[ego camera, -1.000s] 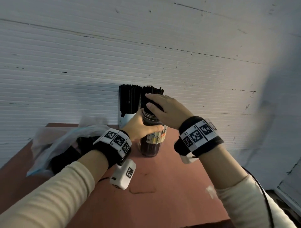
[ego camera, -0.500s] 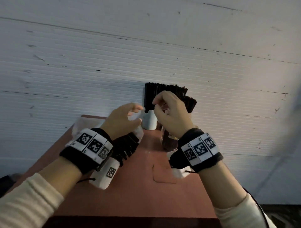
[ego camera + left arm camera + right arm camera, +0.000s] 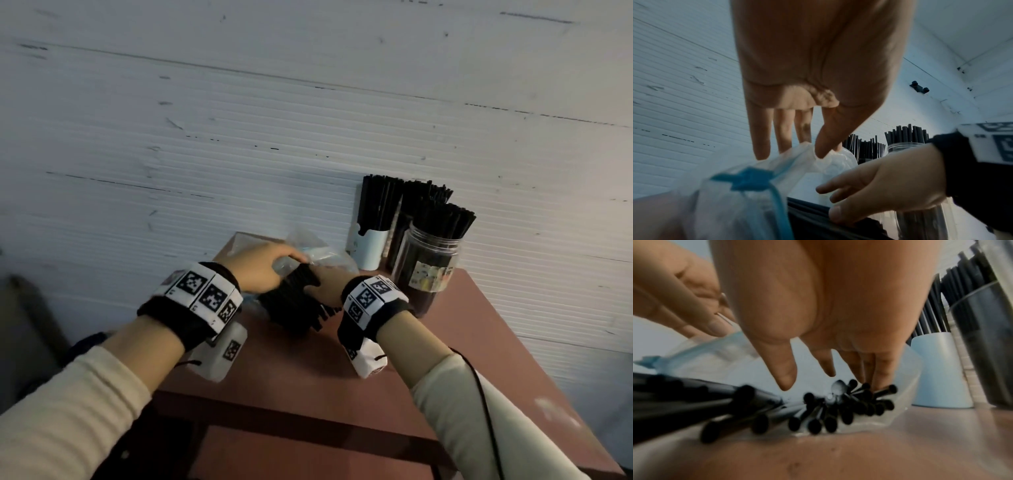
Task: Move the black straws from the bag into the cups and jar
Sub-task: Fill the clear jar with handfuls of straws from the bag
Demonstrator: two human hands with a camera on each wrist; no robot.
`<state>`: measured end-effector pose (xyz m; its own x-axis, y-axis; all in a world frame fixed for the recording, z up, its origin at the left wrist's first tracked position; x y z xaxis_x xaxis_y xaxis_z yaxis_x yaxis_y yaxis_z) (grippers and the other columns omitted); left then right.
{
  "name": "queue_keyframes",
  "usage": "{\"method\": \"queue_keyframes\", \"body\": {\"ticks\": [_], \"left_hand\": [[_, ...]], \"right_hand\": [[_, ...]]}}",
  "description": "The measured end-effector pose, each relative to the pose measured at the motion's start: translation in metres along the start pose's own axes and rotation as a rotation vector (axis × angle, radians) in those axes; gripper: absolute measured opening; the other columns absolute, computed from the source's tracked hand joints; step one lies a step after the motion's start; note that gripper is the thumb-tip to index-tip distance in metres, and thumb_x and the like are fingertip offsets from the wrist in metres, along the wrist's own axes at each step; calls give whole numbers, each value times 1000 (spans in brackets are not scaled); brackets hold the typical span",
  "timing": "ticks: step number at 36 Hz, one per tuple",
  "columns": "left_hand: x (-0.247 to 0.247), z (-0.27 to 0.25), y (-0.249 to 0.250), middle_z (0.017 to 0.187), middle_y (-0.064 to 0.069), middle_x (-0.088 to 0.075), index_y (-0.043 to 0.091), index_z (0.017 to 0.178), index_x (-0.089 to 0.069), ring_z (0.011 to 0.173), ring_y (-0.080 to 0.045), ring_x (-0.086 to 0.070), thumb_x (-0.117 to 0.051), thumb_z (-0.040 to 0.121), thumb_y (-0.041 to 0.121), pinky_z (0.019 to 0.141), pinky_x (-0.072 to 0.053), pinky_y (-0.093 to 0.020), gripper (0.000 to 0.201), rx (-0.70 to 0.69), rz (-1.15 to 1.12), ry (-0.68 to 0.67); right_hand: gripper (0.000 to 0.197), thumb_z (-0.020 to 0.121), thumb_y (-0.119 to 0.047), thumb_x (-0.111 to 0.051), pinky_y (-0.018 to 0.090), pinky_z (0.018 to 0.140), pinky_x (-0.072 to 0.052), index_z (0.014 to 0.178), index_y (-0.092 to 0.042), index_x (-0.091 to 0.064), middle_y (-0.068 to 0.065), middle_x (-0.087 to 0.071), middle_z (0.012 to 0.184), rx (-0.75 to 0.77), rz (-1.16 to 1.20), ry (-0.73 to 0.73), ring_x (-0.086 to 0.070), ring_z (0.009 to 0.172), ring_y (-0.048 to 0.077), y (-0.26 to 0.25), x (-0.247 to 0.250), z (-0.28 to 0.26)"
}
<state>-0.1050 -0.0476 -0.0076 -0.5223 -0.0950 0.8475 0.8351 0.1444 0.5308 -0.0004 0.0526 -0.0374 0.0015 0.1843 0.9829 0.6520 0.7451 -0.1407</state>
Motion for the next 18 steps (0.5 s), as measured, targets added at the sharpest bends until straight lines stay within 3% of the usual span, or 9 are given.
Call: {"method": "queue_keyframes", "body": {"ticks": [2, 4, 6, 7, 11, 14, 18], "left_hand": [[-1, 1, -2, 129, -9, -62, 56, 117, -54, 107, -37, -63, -49, 78, 2, 91, -51, -47, 67, 22, -2, 19], [0, 2, 0, 134, -1, -57, 38, 129, -56, 93, -30, -65, -46, 82, -6, 81, -54, -38, 65, 39, 1, 73], [1, 3, 3, 132, 2, -56, 34, 131, -56, 74, -21, -62, -45, 84, -8, 61, -49, -23, 64, 21, 11, 107], [2, 4, 3, 134, 1, -56, 33, 131, -57, 72, -21, -61, -45, 84, -8, 58, -45, -21, 63, 6, 12, 121], [7, 5, 4, 144, 1, -51, 32, 131, -58, 93, -20, -62, -45, 86, -7, 65, -43, -17, 61, -28, -2, 145], [8, 5, 4, 144, 3, -51, 31, 131, -58, 122, -18, -53, -46, 87, -5, 82, -39, -18, 59, -36, -26, 156], [8, 6, 1, 144, 4, -50, 31, 131, -58, 125, -18, -52, -46, 86, -7, 90, -44, -23, 60, -21, -62, 156]], "right_hand": [[45, 99, -33, -46, 37, 110, -31, 140, -15, -42, 10, -51, 140, -19, -8, 6, -45, 129, 27, 1, -1, 3], [48, 97, -34, -50, 36, 108, -33, 140, -15, -42, 10, -52, 139, -18, 3, 27, -47, 128, 26, 1, 1, 5], [48, 96, -34, -53, 32, 103, -35, 139, -15, -43, 8, -53, 138, -14, 18, 13, -48, 127, 25, 0, 1, 6], [49, 95, -35, -54, 31, 103, -35, 138, -15, -43, 7, -52, 138, -21, 15, -1, -48, 127, 24, 0, 0, 6], [56, 90, -45, -59, 36, 106, -38, 136, -16, -48, 5, -54, 136, -54, -5, 2, -49, 127, 23, 2, -1, 10], [51, 84, -46, -64, 37, 101, -43, 129, -25, -54, -1, -61, 124, 7, -40, 50, -56, 117, 20, -1, 1, 10], [38, 83, -44, -64, 37, 95, -47, 119, -32, -61, -7, -66, 112, 96, -160, 137, -60, 107, 16, -7, 9, 7]]}}
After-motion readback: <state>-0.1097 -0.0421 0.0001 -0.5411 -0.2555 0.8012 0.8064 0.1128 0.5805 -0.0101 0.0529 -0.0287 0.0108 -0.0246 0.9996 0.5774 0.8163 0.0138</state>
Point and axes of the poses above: each hand's wrist, its own z-axis towards the middle knuckle, its own x-axis out of the back of the hand, y = z × x, the point moved 4 cm from there along z, towards the middle knuckle
